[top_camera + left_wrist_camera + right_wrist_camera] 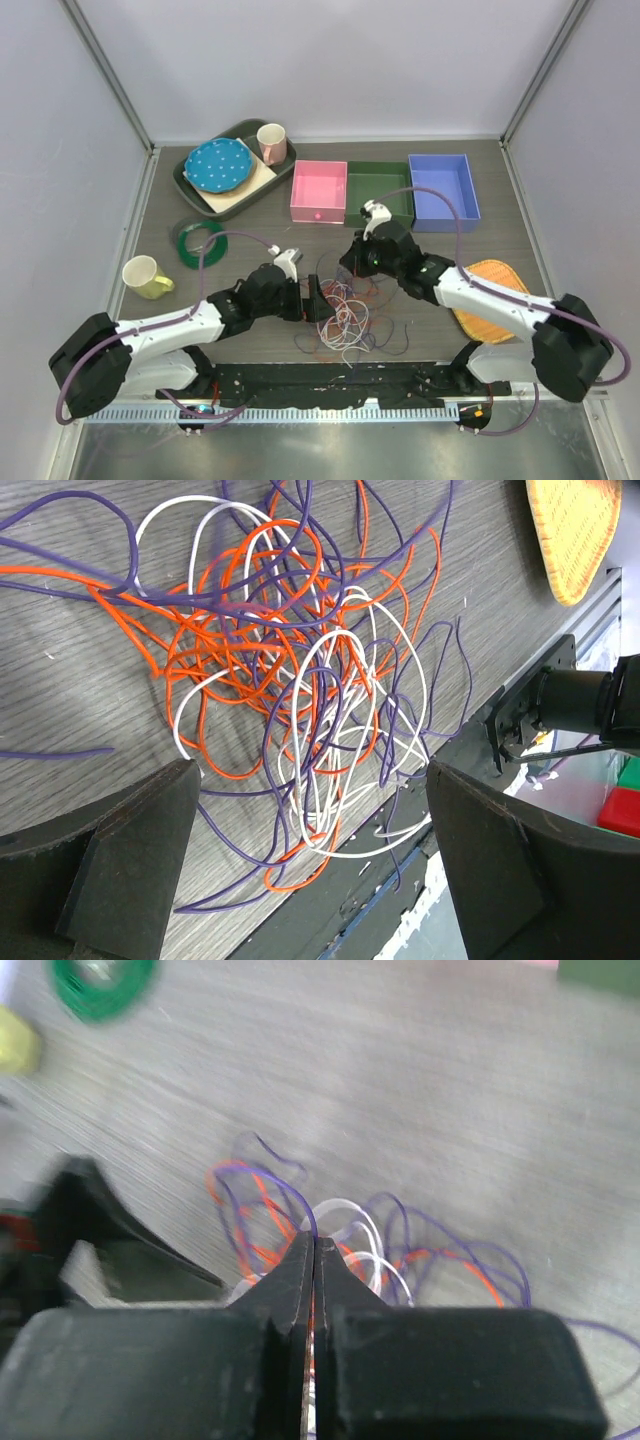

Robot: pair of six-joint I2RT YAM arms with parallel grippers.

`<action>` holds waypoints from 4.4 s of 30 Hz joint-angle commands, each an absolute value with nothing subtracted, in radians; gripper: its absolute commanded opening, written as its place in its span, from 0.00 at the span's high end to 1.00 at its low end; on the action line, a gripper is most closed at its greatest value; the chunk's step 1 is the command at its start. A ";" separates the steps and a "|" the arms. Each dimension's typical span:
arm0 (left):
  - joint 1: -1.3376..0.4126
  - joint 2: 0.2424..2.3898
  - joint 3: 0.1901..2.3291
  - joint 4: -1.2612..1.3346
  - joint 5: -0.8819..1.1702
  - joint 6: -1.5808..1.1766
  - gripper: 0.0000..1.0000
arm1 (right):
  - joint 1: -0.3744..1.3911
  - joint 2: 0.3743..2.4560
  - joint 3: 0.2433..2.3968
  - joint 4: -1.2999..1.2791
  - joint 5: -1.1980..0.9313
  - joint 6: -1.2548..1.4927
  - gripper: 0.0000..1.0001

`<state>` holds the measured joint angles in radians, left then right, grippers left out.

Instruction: Untangle the cables

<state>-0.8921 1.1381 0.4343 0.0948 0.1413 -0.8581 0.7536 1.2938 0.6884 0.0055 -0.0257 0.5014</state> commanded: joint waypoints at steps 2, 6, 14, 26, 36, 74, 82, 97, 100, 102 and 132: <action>-0.896 1.115 0.456 0.100 0.110 -0.862 0.00 | 0.769 1.109 0.880 -0.024 0.060 0.443 0.99; -0.896 1.173 0.460 0.175 0.196 -0.870 0.00 | 0.769 1.088 1.088 -0.096 0.049 0.411 0.99; -0.951 1.396 0.584 0.177 0.166 -0.867 0.25 | 0.769 1.132 1.416 -0.198 0.119 0.400 0.99; -0.924 1.276 0.656 -0.262 -0.301 -0.919 1.00 | 0.729 1.371 1.948 -0.293 0.959 0.095 0.99; -0.592 1.144 0.548 -0.457 -0.328 -0.977 1.00 | 0.424 1.431 2.052 -0.293 0.973 0.023 0.99; -0.551 1.131 0.552 -0.288 -0.066 -0.822 1.00 | 0.178 1.649 2.270 -0.249 0.679 -0.101 0.99; -0.549 1.163 0.551 -0.269 -0.066 -0.821 1.00 | 0.173 1.668 2.188 -0.210 0.732 -0.107 0.99; -0.549 1.198 0.529 -0.192 0.044 -0.813 1.00 | 0.132 1.640 1.789 -0.163 0.540 0.195 0.99; -0.549 1.198 0.526 -0.189 0.049 -0.811 1.00 | 0.132 1.617 1.697 -0.150 0.561 0.237 0.99; -0.549 1.200 0.519 -0.173 0.057 -0.811 1.00 | 0.132 1.585 1.629 -0.128 0.555 0.277 0.99; -0.549 1.183 0.488 -0.147 0.104 -0.818 1.00 | 0.107 1.795 1.506 -0.388 0.609 0.428 0.39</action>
